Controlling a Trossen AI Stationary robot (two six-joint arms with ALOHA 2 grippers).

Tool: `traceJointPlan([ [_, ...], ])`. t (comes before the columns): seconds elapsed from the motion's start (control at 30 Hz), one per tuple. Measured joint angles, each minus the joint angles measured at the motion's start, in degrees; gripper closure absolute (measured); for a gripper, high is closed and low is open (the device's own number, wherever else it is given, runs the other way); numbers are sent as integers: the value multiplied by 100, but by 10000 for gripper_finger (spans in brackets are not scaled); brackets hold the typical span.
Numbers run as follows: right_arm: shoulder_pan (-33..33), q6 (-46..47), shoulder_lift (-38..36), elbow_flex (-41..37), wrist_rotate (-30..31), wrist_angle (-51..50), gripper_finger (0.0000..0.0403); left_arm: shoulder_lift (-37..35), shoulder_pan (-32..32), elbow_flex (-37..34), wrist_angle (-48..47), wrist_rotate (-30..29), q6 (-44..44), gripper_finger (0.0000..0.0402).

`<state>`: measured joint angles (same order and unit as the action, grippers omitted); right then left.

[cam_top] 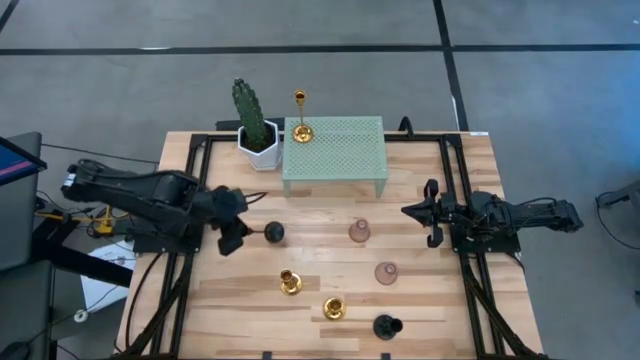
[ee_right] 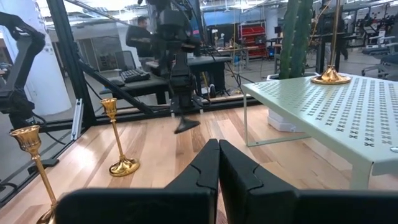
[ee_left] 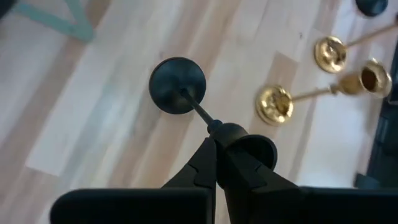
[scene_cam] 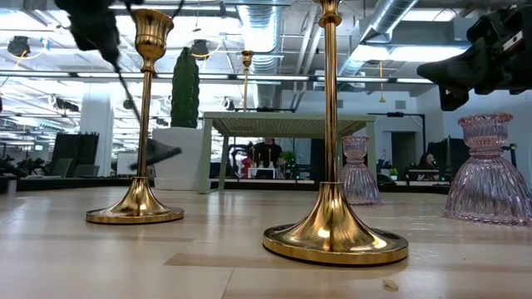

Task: Pick & Place candle stick holders
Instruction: Put the left black candle holder on the shelf

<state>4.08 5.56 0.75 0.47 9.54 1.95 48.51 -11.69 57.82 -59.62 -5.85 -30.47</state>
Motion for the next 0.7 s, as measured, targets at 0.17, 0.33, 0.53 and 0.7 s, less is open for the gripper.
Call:
traceJointPlan([
  [0.17, -2, 2, 0, -1, 41, 20, 403, 321, 310, 429, 231, 26, 194, 394],
  [0.33, 0, 28, -1, -2, 157, 105, 403, 775, 308, 1206, 281, 163, 195, 394],
  [0.53, 0, 16, 14, 31, 326, 387, 403, 1493, 307, 2078, 296, 160, 566, 394],
  [0.7, 2, -132, 566, 343, 519, 405, 403, 2015, 343, 2705, 277, 160, 998, 394],
])
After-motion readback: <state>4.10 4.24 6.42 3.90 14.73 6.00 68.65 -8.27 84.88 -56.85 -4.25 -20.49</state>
